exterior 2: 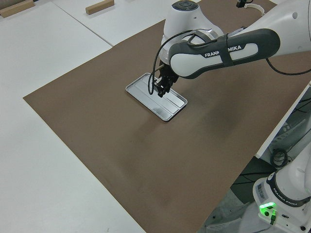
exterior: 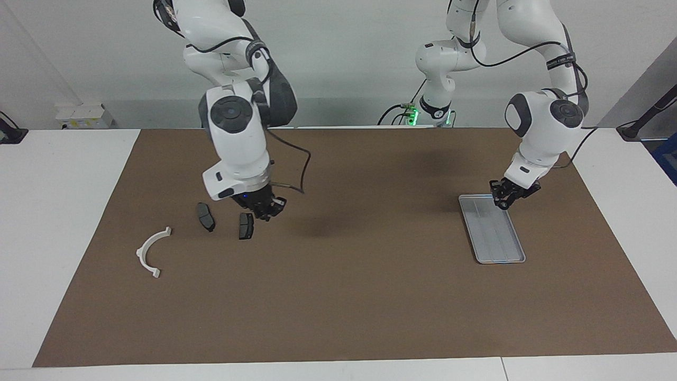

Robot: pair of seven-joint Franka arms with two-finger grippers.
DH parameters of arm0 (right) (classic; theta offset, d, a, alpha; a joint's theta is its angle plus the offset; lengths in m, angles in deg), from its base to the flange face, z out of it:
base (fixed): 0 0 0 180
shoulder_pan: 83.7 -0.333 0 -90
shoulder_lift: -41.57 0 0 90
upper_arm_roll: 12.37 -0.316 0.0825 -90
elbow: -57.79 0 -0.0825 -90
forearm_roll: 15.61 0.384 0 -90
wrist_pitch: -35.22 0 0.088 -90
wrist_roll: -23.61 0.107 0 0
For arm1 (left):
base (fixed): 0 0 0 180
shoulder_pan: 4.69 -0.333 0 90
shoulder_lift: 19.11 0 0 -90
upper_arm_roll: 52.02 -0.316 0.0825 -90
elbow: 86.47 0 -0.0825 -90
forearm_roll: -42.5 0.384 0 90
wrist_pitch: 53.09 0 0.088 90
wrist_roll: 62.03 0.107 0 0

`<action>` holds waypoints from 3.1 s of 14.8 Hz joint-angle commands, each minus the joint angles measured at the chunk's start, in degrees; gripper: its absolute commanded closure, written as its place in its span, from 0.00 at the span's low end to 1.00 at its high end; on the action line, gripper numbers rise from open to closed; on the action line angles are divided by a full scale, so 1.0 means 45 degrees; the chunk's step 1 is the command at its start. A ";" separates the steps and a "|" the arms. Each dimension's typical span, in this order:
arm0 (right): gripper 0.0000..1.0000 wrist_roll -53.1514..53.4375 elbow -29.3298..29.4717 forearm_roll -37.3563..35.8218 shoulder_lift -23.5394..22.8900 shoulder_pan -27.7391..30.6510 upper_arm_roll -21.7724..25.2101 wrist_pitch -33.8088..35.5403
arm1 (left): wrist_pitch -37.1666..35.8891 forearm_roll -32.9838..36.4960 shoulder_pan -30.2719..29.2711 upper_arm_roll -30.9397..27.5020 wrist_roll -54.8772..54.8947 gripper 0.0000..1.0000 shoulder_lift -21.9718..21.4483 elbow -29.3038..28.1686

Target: Pick bearing gear from pile to tray

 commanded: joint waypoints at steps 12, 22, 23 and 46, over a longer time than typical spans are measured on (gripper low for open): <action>1.00 0.5032 -0.1528 -0.0241 -0.2751 -0.3042 0.0087 -0.5753 | 0.1743 -0.0085 0.0491 -0.0158 -0.0657 1.00 0.0698 -0.0908; 0.00 0.5501 -0.1470 -0.0360 -0.2988 -0.3063 0.0126 -0.5933 | 0.2075 -0.0085 0.0647 -0.0178 -0.0599 1.00 0.1147 -0.0927; 0.00 0.5541 -0.1257 -0.0341 -0.3027 -0.3063 0.0126 -0.5661 | 0.2075 -0.0085 0.0647 -0.0178 -0.0579 1.00 0.1147 -0.0908; 0.00 -0.6405 0.0191 0.0206 -0.0997 0.2794 0.0087 -0.1676 | -0.0896 0.0072 0.8264 0.0018 -1.2180 0.01 0.4074 0.5283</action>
